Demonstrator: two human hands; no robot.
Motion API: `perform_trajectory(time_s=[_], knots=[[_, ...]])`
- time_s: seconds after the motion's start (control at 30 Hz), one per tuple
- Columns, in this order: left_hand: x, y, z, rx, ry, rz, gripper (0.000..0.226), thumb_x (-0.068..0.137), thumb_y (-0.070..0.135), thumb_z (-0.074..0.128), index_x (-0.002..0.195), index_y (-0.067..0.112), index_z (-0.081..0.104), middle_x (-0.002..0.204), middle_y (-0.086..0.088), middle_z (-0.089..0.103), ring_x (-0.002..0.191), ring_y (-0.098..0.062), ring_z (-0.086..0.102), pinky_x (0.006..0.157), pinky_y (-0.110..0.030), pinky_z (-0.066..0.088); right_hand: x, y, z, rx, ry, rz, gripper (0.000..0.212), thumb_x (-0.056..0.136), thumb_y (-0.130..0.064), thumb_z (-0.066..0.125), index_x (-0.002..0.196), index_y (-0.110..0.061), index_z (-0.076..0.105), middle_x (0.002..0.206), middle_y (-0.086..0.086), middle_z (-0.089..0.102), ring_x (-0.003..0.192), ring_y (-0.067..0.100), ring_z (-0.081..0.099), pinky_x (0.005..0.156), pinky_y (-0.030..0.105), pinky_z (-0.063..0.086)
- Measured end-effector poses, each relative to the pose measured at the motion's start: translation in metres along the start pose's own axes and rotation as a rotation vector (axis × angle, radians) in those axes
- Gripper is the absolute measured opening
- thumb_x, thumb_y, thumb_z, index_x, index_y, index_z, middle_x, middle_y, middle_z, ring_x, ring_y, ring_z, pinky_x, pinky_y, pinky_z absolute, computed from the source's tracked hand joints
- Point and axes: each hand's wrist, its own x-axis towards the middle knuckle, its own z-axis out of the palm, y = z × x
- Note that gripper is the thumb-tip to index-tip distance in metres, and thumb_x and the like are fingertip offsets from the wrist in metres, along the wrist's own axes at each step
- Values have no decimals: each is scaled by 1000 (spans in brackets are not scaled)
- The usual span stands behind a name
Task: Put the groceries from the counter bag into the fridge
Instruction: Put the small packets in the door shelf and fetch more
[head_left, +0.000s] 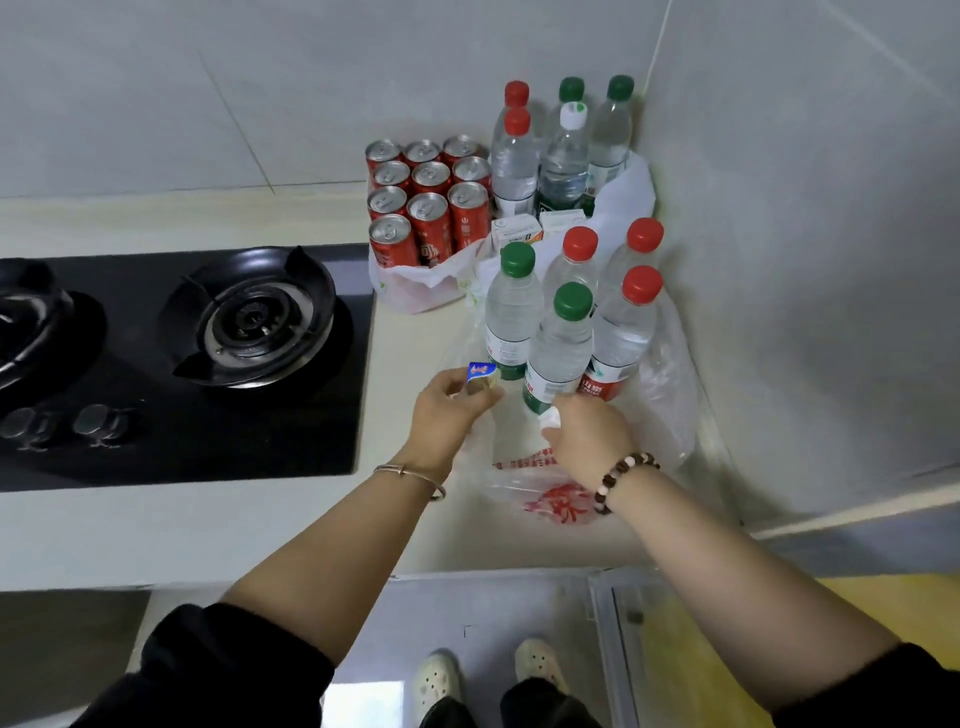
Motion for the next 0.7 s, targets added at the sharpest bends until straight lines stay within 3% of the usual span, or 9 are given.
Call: perform_trajectory(time_s=[0.07, 0.2, 0.37, 0.5, 0.6, 0.7], knots=[[-5, 9, -16, -223, -99, -71, 25, 78, 22, 73, 100, 14, 64, 75, 5, 53, 54, -10, 46, 50, -21, 35, -1, -11, -11, 59, 39, -20, 12, 89, -20, 54, 95, -11, 58, 95, 9, 66, 92, 31, 61, 66, 30, 42], [-17, 24, -41, -367, -233, -7, 29, 76, 34, 70, 99, 18, 63, 85, 6, 60, 79, -12, 52, 73, -27, 37, -5, -39, -37, 80, 150, -117, 14, 90, -21, 51, 80, -13, 45, 86, 9, 63, 83, 31, 59, 62, 30, 36], [-46, 34, -59, -340, -40, 36, 41, 71, 39, 67, 109, 23, 64, 96, 15, 59, 95, -9, 48, 83, -28, 36, -7, -80, -53, 148, 225, -279, 17, 91, -23, 50, 78, -14, 48, 79, 6, 59, 75, 27, 55, 60, 29, 33], [-75, 34, -89, -521, 41, 48, 36, 75, 28, 69, 108, 16, 62, 79, 8, 59, 79, -11, 53, 70, -22, 45, -9, -121, -52, 194, 189, -403, 16, 91, -24, 53, 92, -9, 58, 91, 8, 64, 85, 30, 59, 66, 31, 42], [-107, 27, -118, -618, 153, 48, 25, 84, 14, 67, 108, 15, 61, 85, 0, 59, 71, -11, 58, 65, -21, 47, -25, -158, -48, 260, 143, -503, 16, 91, -23, 54, 94, -9, 59, 92, 9, 64, 84, 29, 57, 63, 28, 35], [-151, 16, -151, -690, 277, 67, 35, 88, 9, 63, 123, 8, 56, 87, -1, 58, 67, -9, 60, 62, -18, 52, -53, -199, -41, 327, 87, -616, 16, 91, -20, 51, 95, -8, 59, 88, 6, 62, 76, 24, 49, 63, 27, 31]])
